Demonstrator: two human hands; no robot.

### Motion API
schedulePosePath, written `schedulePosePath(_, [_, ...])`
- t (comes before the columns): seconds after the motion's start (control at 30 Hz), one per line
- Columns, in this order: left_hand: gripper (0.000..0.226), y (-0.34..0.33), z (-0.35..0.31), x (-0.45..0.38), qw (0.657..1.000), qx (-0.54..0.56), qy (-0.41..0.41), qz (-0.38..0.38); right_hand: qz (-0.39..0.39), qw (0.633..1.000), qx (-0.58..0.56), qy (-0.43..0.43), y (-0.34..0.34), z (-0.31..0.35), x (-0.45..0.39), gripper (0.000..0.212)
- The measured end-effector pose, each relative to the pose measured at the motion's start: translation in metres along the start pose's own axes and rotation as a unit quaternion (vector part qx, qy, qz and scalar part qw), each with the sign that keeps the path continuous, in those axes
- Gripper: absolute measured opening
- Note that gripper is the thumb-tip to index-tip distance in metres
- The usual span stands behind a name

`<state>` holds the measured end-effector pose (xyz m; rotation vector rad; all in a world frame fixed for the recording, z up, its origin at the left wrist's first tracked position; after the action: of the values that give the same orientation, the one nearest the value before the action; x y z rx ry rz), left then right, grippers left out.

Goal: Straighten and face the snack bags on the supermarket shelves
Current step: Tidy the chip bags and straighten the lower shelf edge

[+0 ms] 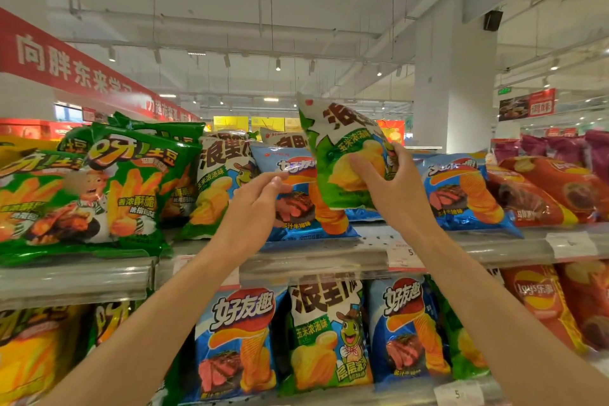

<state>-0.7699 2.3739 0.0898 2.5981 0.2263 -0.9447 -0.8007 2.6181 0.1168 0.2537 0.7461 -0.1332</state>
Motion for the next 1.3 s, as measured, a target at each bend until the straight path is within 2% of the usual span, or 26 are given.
schedulePosePath(0.13, [0.033,-0.018,-0.006,-0.004,0.989,0.135,0.055,0.039,0.044,0.998,-0.02,0.032,-0.026,0.025,0.01,0.065])
schedulePosePath(0.2, [0.034,-0.011,-0.001,-0.003,0.985,0.141,0.093,0.022,0.061,0.997,-0.026,0.028,-0.035,0.03,0.013,0.057])
schedulePosePath(0.27, [0.032,0.005,0.005,0.0,0.989,0.098,0.114,0.001,0.067,0.996,-0.042,0.03,-0.042,0.036,0.015,0.048])
schedulePosePath(0.3, [0.042,0.012,0.007,0.002,0.99,0.077,0.117,-0.003,0.069,0.996,-0.049,0.034,-0.046,0.039,0.016,0.045])
schedulePosePath(0.4, [0.104,0.029,0.003,0.009,0.995,0.011,0.103,-0.003,0.071,0.996,-0.038,0.047,-0.059,0.046,0.021,0.041])
schedulePosePath(0.43, [0.114,0.033,0.002,0.01,0.995,-0.013,0.1,-0.003,0.074,0.995,-0.037,0.053,-0.064,0.049,0.022,0.041])
schedulePosePath(0.47, [0.113,0.038,0.002,0.011,0.995,-0.026,0.097,-0.007,0.08,0.994,-0.043,0.059,-0.069,0.052,0.023,0.04])
schedulePosePath(0.57, [0.071,0.051,-0.001,0.016,0.996,-0.007,0.085,-0.03,0.12,0.988,-0.07,0.067,-0.084,0.056,0.025,0.037])
schedulePosePath(0.63, [0.061,0.061,0.002,0.02,0.996,0.016,0.079,-0.049,0.142,0.985,-0.072,0.066,-0.087,0.052,0.022,0.035])
schedulePosePath(0.77, [0.072,0.079,0.01,0.026,0.994,0.022,0.081,-0.074,0.048,0.994,0.096,0.035,-0.056,0.029,0.003,0.041])
schedulePosePath(0.83, [0.076,0.085,0.013,0.029,0.994,0.003,0.078,-0.078,0.062,0.983,0.169,-0.042,-0.051,0.0,-0.001,0.053])
schedulePosePath(0.9, [0.072,0.086,0.015,0.03,0.994,-0.003,0.073,-0.077,0.117,0.965,0.205,-0.116,-0.058,-0.028,0.004,0.055])
schedulePosePath(0.97, [0.072,0.087,0.019,0.032,0.994,0.006,0.079,-0.075,0.148,0.958,0.207,-0.135,-0.067,-0.04,0.009,0.053])
schedulePosePath(1.07, [0.074,0.087,0.024,0.034,0.993,0.017,0.091,-0.075,0.148,0.967,0.187,-0.091,-0.074,-0.032,0.008,0.045])
schedulePosePath(1.17, [0.072,0.086,0.024,0.033,0.993,0.017,0.088,-0.076,0.111,0.979,0.161,-0.049,-0.069,-0.021,0.007,0.034])
schedulePosePath(1.3, [0.077,0.078,0.026,0.03,0.995,0.006,0.087,-0.054,0.055,0.99,0.121,-0.041,-0.041,-0.025,-0.001,0.025])
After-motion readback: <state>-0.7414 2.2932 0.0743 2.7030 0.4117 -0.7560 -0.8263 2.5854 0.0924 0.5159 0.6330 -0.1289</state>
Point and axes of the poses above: each hand's wrist, its own x-axis away from the middle knuckle, its own y-axis out of the back of the hand, z = x × y, the point moved 10 cm from there along -x, towards the middle knuckle, and after that the axes turned 4 degrees about z, right-handed, at the moved point
